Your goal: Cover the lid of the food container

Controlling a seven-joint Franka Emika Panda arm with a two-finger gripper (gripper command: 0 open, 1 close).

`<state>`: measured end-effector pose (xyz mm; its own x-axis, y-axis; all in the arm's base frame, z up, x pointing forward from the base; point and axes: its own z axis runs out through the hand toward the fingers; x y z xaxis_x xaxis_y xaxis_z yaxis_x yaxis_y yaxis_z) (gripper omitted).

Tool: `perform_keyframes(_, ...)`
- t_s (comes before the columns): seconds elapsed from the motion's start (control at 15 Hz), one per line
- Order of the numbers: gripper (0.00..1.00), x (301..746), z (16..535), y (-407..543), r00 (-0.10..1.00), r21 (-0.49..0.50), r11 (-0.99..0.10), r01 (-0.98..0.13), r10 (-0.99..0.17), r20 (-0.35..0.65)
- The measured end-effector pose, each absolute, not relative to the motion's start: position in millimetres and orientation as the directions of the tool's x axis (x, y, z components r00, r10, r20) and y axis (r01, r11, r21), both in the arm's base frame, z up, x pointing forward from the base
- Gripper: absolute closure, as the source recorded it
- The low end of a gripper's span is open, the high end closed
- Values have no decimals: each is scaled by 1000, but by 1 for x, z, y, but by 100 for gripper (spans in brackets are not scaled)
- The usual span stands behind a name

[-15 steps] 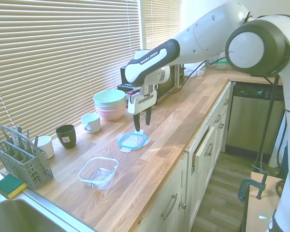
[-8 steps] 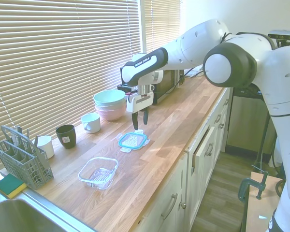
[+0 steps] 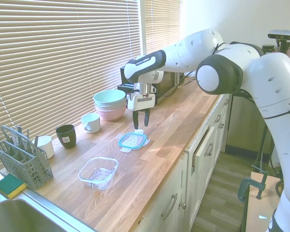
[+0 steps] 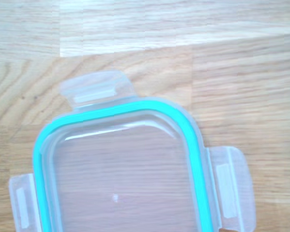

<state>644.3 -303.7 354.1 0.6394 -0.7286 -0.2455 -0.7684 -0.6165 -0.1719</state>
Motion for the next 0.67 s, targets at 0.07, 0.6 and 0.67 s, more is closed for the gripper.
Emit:
perform_keyframes(0.07,0,645,351,-307,636,-176,-612,-771,-729,-254)
perform_keyframes(0.6,0,656,342,-309,633,-205,-600,-773,-707,-316)
perform_keyframes(0.67,0,658,338,-309,632,-208,-599,-774,-702,-329)
